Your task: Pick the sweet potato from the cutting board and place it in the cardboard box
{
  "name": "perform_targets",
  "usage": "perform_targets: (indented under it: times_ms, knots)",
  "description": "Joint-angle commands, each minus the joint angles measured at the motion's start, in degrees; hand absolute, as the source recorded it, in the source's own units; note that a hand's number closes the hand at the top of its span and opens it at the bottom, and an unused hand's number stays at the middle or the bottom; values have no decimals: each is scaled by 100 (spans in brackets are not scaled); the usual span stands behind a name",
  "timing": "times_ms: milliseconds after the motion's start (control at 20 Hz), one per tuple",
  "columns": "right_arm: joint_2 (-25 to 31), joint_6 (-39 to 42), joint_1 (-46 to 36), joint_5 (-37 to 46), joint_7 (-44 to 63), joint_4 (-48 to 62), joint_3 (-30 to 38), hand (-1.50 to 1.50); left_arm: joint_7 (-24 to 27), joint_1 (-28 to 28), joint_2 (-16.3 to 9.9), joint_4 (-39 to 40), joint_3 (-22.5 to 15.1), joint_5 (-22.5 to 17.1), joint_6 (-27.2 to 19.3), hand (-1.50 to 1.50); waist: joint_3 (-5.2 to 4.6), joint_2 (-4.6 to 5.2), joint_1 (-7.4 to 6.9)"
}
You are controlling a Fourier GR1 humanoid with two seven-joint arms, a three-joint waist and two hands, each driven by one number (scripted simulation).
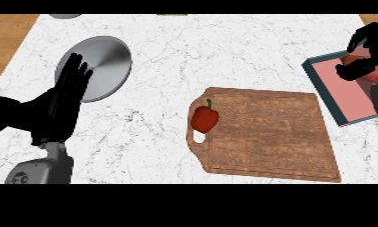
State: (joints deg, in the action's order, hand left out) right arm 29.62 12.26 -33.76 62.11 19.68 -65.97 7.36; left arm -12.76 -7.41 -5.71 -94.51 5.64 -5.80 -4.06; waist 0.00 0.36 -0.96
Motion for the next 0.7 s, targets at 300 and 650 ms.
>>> perform_targets:
  times_ms: [300, 650]
  knots:
    - [8, -1702, -478, -568, -1402, 1242, 816, -150, -269, -121, 71, -219, -95, 41, -127, 0, 13, -15, -8]
    - [-398, -2534, -568, -1884, -2451, 975, 1691, -150, -104, -96, -157, 40, 213, -190, 113, 0, 7, -21, 60]
